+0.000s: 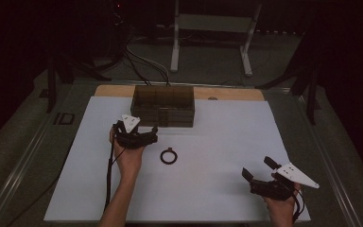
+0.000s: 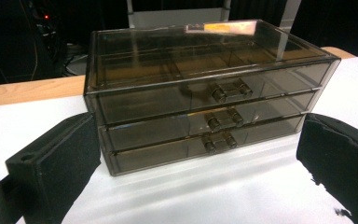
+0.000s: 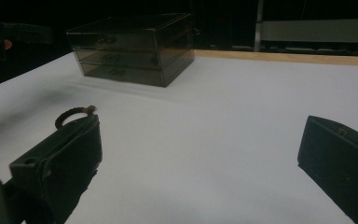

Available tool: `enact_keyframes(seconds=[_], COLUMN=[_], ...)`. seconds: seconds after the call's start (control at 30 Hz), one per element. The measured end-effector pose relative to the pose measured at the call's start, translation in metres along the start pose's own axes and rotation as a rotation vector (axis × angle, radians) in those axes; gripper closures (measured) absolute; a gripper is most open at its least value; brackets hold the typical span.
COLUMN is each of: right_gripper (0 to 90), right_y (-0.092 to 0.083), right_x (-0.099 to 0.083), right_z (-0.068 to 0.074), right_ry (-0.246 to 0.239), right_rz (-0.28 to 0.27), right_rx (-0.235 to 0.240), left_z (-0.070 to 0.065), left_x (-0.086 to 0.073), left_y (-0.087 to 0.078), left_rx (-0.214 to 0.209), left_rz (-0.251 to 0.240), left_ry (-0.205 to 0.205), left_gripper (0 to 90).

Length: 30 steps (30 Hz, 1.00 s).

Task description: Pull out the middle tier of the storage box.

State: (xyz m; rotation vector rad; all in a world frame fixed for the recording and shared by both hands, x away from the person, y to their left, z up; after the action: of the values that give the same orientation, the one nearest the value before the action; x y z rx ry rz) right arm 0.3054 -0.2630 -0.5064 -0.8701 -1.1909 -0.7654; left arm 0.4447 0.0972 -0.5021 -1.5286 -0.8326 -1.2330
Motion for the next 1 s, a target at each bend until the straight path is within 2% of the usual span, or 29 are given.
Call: enact_keyframes(seconds=[0.47,0.5,0.57,0.8,1.0], right_gripper=[0.0,0.0,0.0,0.0,0.0], right_y=[-0.001,-0.001,-0.001,-0.001,-0.001], right_x=[0.001,0.001,0.001,0.001,0.001], right_z=[-0.001,-0.001,-0.001,-0.002,-0.002], right_ry=[0.003,0.003,0.004,0.003,0.005], right_rz=[-0.002,-0.004,-0.003,-0.004,-0.004], right_rx=[-0.004,-0.005,-0.004,-0.004,-0.004], left_z=[-0.006,-0.007,-0.007,-0.010,-0.011], left_x=[0.002,0.000,-0.001,-0.003,-0.005], left_y=[0.011,0.015,0.016,0.022,0.028], left_rx=[0.004,0.020,0.025,0.027,0.038], left_rz=[0.011,0.018,0.019,0.027,0.032], left_ry=[-0.003,0.001,0.004,0.010,0.000], left_gripper=[1.0,1.0,1.0,1.0,1.1])
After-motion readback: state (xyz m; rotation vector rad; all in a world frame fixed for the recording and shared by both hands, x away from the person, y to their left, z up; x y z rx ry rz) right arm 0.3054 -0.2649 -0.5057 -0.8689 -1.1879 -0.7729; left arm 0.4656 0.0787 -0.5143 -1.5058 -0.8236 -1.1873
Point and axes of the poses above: each handheld gripper's, and its own axes: y roughly forward along the jaws, x roughly out of its top, z roughly to its left, the point moved 10 cm from there along y, roughly forward along the jaws, and after that the axes turned 9 degrees about -z, right-handed, at the moved point
